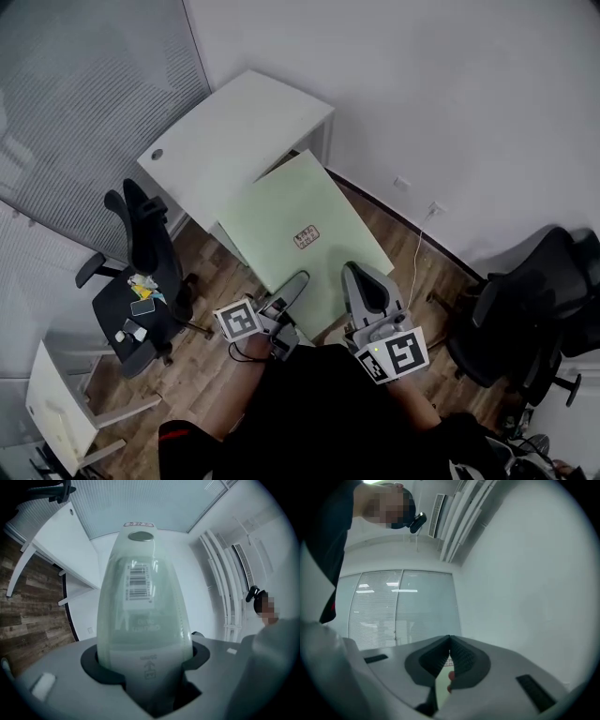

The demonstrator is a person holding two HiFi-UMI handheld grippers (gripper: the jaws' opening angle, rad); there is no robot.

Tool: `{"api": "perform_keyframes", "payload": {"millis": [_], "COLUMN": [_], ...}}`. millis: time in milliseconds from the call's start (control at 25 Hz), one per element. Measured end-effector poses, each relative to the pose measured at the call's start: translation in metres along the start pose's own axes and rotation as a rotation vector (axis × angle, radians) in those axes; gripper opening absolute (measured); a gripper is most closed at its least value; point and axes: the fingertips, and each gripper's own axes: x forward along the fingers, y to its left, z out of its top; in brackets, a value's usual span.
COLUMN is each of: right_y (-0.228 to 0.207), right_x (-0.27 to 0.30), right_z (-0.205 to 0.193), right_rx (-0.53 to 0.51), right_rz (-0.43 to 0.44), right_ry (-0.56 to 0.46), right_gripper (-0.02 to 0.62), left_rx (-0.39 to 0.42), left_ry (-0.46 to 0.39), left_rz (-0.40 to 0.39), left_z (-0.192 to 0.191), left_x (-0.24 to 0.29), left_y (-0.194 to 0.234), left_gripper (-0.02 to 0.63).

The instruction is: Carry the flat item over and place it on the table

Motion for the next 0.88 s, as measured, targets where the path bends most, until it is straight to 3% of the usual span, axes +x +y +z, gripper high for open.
{"api": "perform_keyframes", "payload": {"millis": [280,880], "right_y": [-0.030,-0.143], "right_x": [0.046,0.144], "right_z": [-0.005,-0.012], "right_rx": [0.005,0.049], "right_rz": [0.099,0.382], "right_ry": [0.011,0.088], "right_gripper": [0.000,0.000], "left_rx": [0.014,-0.001], "left_ry": [-0.084,-0.383], "left_rz": [0.054,0.158], "left_z": [0.024,0.082], "left_x": [0.022,0.122], "left_y": [0.022,0.059], "left_gripper": [0.305,0.307]}}
